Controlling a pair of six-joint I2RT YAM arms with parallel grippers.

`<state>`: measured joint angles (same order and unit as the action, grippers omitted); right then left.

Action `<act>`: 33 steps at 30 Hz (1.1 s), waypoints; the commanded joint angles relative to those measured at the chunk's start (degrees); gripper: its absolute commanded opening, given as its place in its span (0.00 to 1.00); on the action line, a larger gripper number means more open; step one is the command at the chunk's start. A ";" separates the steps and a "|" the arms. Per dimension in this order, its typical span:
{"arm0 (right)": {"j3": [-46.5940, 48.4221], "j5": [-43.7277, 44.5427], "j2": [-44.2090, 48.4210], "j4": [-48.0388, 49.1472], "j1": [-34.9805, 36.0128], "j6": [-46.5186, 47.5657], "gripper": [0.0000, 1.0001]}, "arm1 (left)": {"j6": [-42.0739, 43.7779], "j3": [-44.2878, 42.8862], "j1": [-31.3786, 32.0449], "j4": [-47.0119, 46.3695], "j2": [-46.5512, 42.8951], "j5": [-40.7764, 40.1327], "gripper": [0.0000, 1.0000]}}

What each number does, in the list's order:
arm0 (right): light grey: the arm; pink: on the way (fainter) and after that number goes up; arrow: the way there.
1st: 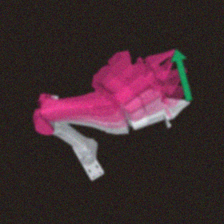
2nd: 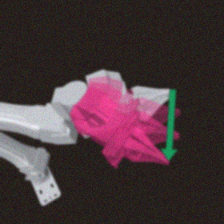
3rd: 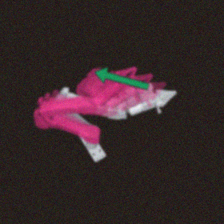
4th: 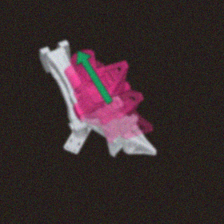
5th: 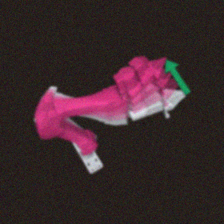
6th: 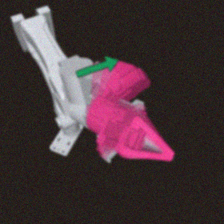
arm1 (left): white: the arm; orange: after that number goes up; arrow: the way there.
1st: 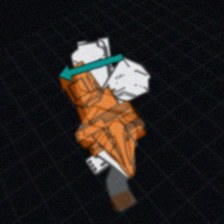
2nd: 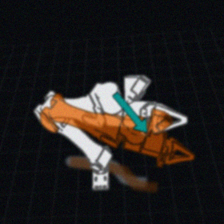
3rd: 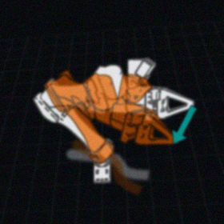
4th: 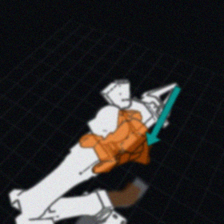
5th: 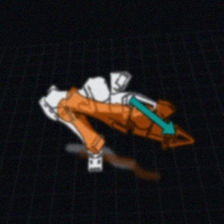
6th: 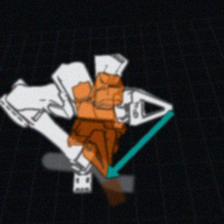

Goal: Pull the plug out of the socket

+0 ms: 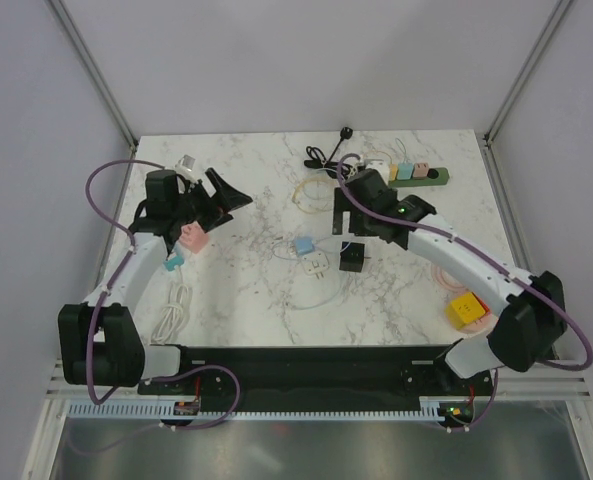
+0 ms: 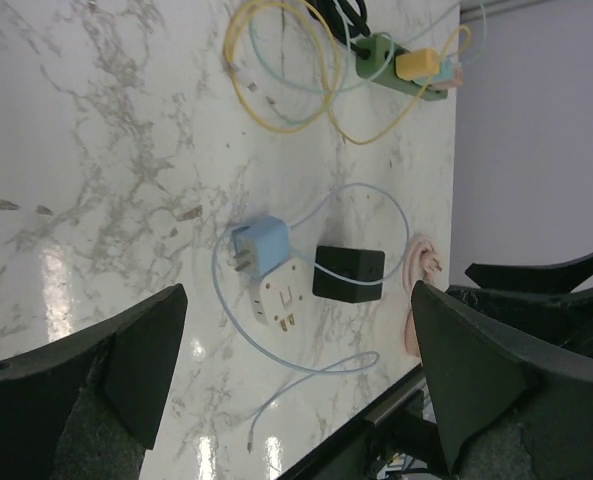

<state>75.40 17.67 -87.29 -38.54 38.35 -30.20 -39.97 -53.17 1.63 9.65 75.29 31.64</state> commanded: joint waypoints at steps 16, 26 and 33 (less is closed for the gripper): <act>-14.56 17.05 22.86 -17.79 -28.57 -18.94 0.97 | -6.44 2.63 7.51 -8.24 -0.76 8.88 1.00; -20.55 13.27 22.42 -21.13 -47.66 -20.87 0.98 | -7.84 2.54 8.30 -9.38 1.09 11.60 1.00; -25.03 10.02 19.70 -17.89 -51.44 -19.38 0.98 | -8.20 2.63 8.65 -9.39 1.79 12.92 1.00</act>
<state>51.92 29.93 -67.24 -57.60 -12.71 -49.89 -46.72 -50.63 9.85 2.57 76.99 42.17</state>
